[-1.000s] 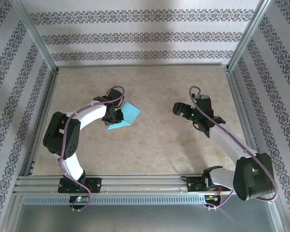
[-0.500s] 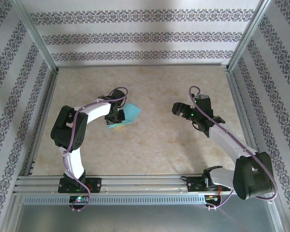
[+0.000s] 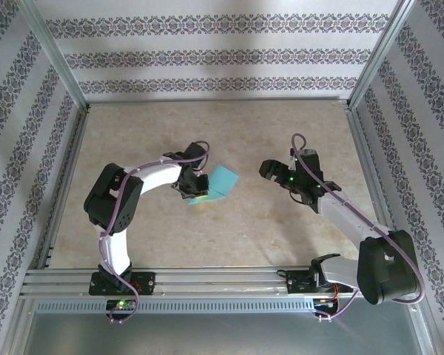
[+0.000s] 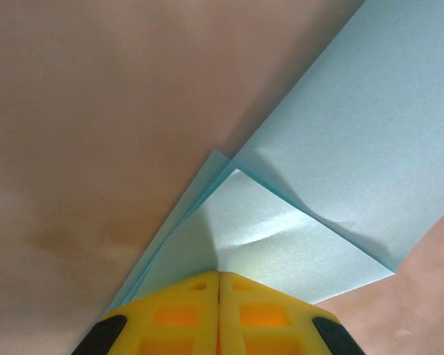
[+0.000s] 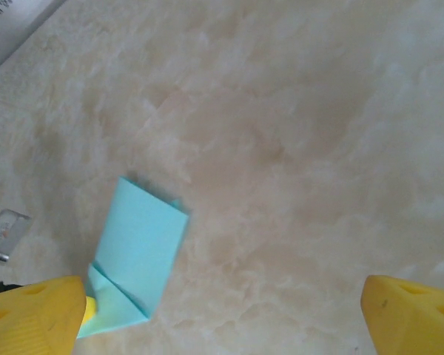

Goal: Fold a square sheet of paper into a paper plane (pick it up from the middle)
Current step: Move the paper to the center of the table, then fold the wing for the fifth time at the center of the table.

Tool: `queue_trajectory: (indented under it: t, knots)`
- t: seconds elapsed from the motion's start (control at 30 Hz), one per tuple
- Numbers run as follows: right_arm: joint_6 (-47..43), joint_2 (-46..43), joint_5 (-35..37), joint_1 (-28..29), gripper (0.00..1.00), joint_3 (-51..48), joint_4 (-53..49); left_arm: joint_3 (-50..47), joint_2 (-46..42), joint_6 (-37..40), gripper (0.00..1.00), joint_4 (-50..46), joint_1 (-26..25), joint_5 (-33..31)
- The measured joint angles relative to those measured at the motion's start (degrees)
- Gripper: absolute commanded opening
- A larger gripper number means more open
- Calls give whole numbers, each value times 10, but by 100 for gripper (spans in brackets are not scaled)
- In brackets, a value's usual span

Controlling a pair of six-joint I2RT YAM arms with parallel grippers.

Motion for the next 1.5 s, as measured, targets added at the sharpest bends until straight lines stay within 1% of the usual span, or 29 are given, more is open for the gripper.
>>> queue_trajectory:
  t: [0.1,0.23,0.4,0.63,0.8,1.0,1.2,1.33,1.5]
  knots:
    - [33,7,-10,16,93,-14,1,-8,0,-42,7,28,-37,18]
    - [68,12,-14,31,93,-23,4,-10,-1,-79,9,52,-62,33]
    - [101,11,-15,45,92,-36,8,-7,-15,-90,11,56,-62,32]
    - [137,28,-17,71,86,-47,13,18,-24,-87,10,54,-62,10]
    - [156,49,-26,83,79,-47,23,40,-2,-80,7,51,-61,-9]
    - [187,69,-33,95,70,-47,27,42,27,-78,5,48,-61,-28]
    - [236,82,-37,117,66,-47,29,34,29,-81,5,47,-61,-39]
    - [268,102,-41,137,61,-43,34,31,29,-85,5,49,-61,-39]
    - [307,136,-53,153,55,-40,64,31,29,-89,5,51,-61,-39]
